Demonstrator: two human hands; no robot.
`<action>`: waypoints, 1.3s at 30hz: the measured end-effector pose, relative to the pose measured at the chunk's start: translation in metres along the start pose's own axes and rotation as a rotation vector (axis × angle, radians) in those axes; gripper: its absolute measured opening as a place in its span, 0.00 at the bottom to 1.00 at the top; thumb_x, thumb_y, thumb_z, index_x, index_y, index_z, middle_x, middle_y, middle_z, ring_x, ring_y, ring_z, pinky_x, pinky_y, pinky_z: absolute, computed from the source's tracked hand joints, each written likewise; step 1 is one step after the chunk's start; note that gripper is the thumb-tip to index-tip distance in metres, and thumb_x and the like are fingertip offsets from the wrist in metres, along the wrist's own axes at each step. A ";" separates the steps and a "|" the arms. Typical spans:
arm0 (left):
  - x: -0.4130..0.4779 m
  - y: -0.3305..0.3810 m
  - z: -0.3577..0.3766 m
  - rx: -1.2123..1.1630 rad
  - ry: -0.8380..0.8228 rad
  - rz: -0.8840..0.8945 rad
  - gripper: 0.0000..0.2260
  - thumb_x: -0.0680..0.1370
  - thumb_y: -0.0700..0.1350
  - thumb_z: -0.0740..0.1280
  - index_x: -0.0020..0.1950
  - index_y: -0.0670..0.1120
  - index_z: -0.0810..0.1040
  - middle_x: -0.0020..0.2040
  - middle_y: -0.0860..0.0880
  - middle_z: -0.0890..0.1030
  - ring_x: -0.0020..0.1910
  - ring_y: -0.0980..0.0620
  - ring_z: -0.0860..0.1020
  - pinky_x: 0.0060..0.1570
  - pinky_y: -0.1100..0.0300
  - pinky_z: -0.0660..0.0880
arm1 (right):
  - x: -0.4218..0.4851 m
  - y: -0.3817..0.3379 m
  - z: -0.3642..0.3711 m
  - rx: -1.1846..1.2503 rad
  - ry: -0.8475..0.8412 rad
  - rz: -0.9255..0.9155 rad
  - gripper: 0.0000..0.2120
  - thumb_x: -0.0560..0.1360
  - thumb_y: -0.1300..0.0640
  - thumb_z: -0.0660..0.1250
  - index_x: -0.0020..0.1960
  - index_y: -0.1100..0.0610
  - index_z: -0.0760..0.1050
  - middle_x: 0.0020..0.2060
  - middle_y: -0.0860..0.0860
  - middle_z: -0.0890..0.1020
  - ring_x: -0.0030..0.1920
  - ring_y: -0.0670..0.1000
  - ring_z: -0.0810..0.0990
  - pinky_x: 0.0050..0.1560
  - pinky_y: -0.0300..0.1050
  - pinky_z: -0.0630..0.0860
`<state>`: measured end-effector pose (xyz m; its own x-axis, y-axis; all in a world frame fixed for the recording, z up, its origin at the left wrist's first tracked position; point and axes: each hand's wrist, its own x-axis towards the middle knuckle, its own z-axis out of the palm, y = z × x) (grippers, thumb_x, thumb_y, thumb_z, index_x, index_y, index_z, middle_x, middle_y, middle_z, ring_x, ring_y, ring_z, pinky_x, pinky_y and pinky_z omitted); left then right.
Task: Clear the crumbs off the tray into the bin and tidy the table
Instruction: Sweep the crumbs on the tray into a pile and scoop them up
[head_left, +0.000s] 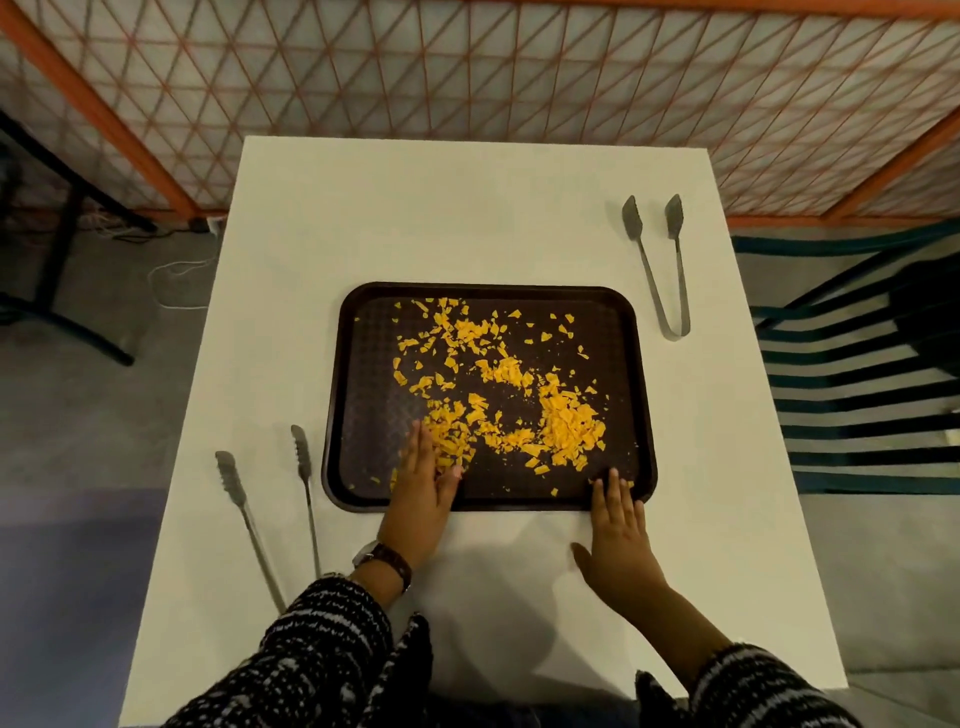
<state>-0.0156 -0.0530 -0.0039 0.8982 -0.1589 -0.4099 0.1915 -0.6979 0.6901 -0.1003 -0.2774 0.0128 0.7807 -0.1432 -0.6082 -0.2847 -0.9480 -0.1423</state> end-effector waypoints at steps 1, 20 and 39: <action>-0.001 -0.006 -0.006 0.007 0.031 -0.021 0.31 0.79 0.54 0.55 0.76 0.48 0.41 0.77 0.51 0.40 0.71 0.54 0.39 0.72 0.49 0.47 | 0.000 0.000 0.000 -0.003 -0.003 0.000 0.39 0.78 0.48 0.56 0.74 0.62 0.34 0.71 0.57 0.30 0.68 0.51 0.27 0.69 0.47 0.31; -0.012 0.016 0.015 0.214 -0.168 -0.023 0.37 0.78 0.59 0.52 0.74 0.41 0.36 0.76 0.42 0.37 0.75 0.46 0.37 0.74 0.51 0.45 | -0.002 -0.004 0.000 -0.022 -0.010 0.025 0.40 0.78 0.48 0.57 0.74 0.63 0.34 0.74 0.61 0.34 0.72 0.56 0.30 0.69 0.48 0.31; 0.052 0.013 -0.011 0.329 -0.204 0.244 0.32 0.79 0.57 0.49 0.75 0.45 0.37 0.74 0.49 0.36 0.74 0.51 0.36 0.71 0.55 0.35 | -0.001 0.000 -0.003 0.044 -0.025 0.025 0.38 0.78 0.49 0.57 0.75 0.61 0.35 0.75 0.59 0.36 0.75 0.56 0.34 0.73 0.50 0.35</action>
<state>0.0382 -0.0629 -0.0102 0.7985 -0.4578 -0.3908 -0.1815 -0.8022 0.5689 -0.0991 -0.2780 0.0157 0.7591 -0.1588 -0.6313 -0.3286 -0.9307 -0.1609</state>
